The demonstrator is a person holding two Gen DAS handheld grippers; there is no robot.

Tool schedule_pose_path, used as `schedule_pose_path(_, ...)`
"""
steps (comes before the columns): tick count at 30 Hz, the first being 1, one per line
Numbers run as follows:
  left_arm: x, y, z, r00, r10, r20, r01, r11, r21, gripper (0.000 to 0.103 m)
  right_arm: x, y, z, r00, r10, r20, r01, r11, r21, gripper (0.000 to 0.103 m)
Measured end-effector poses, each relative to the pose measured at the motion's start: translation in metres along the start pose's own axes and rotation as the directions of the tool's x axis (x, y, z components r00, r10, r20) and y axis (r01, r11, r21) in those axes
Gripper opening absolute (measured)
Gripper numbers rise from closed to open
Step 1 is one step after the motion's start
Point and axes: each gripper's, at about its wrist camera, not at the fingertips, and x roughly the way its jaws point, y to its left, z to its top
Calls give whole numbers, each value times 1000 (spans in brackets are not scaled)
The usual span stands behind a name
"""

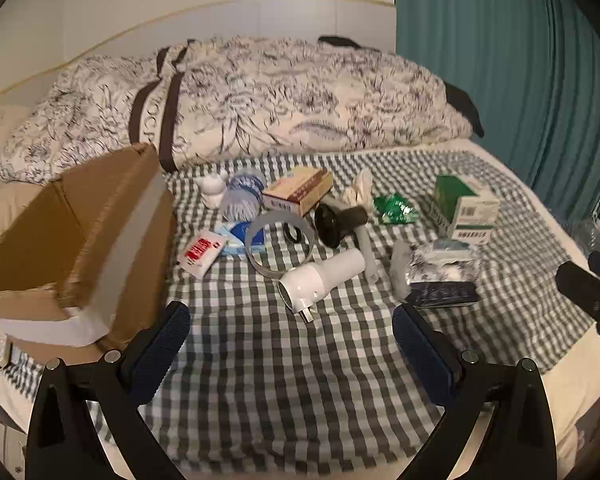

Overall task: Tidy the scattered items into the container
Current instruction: 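Grasp the white tissue pack with the right gripper while the left grasps the white cylinder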

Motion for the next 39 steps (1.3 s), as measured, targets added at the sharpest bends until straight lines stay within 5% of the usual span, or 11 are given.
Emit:
schedule_pose_path(14,106,-2,8,994,-37,-104,35,999,-21,103,102,-22,2,990,-1,-141,1,1000,2,95)
schedule_pose_path(23,155,-16,3,981,-13,-192,34,994,108,102,156,-24,4,978,13,-207,-17,1000,-17,94)
schedule_pose_path(28,167,-13,4,973,-24,-230,47,994,95,78,172,-24,4,972,10,-234,-16,1000,-24,90)
schedule_pose_path(31,163,-17,2,976,-14,-217,40,992,116,58,179,-24,0,967,16,-256,-23,999,-22,80)
schedule_pose_path(34,161,-16,1,977,-9,-214,33,993,113,57,184,-24,-5,958,24,-287,-30,999,-18,60)
schedule_pose_path(36,157,-13,1,977,-4,-211,24,995,94,57,185,-24,-10,954,20,-300,-27,999,-19,36)
schedule_pose_path(39,147,-6,2,979,-4,-202,17,998,61,57,179,-29,-14,954,36,-299,-37,999,4,27)
